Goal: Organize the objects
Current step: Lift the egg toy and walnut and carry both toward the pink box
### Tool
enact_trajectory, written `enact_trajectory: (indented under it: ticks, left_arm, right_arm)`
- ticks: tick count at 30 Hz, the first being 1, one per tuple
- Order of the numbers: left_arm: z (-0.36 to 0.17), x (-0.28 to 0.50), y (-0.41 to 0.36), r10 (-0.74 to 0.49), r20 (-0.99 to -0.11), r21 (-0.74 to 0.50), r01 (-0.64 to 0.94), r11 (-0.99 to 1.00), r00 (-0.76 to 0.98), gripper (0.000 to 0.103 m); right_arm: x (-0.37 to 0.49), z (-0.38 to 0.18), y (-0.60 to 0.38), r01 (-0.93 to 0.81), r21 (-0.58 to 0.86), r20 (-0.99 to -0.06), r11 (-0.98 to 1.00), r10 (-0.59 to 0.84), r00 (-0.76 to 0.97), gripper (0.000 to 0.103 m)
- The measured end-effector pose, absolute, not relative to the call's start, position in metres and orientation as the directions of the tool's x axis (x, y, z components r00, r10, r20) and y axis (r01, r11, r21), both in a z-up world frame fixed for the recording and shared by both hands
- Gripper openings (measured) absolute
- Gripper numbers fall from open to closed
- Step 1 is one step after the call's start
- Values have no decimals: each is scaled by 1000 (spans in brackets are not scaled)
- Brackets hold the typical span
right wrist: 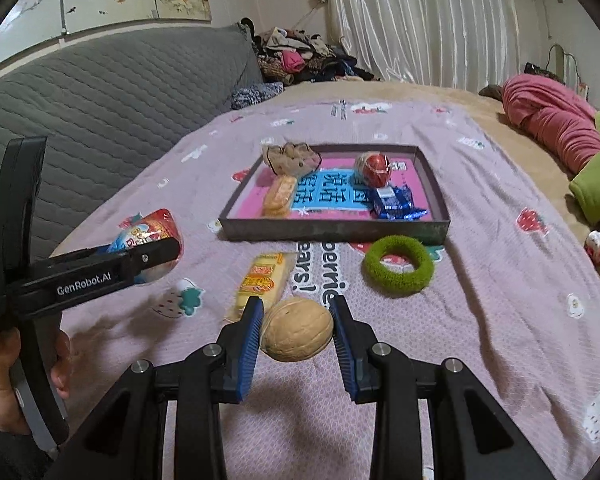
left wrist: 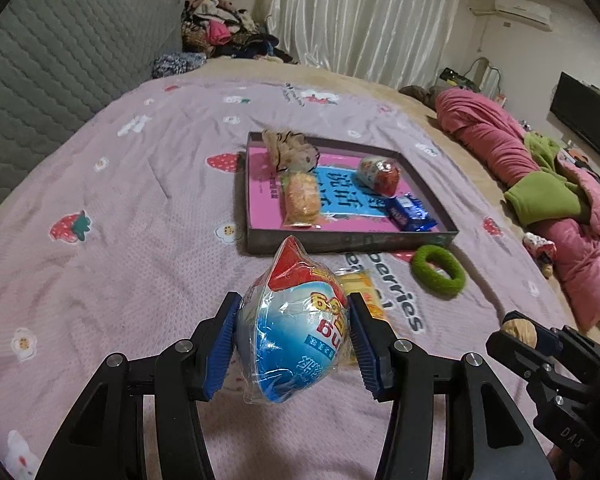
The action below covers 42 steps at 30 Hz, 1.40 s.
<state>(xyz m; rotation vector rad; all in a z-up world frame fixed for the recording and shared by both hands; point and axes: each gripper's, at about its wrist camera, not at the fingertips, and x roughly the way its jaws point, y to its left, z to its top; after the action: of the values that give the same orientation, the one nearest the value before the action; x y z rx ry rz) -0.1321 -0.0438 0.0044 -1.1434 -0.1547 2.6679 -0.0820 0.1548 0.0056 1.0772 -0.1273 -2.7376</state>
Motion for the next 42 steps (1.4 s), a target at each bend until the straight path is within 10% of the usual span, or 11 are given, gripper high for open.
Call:
enact_trajectory:
  ticks: [42]
  left_arm:
    - [137,-63,8,253,-544,-104,-235,-967,-800,55]
  right_arm:
    - [-42,143,170,185,44,-482,-982,-183,-857,35]
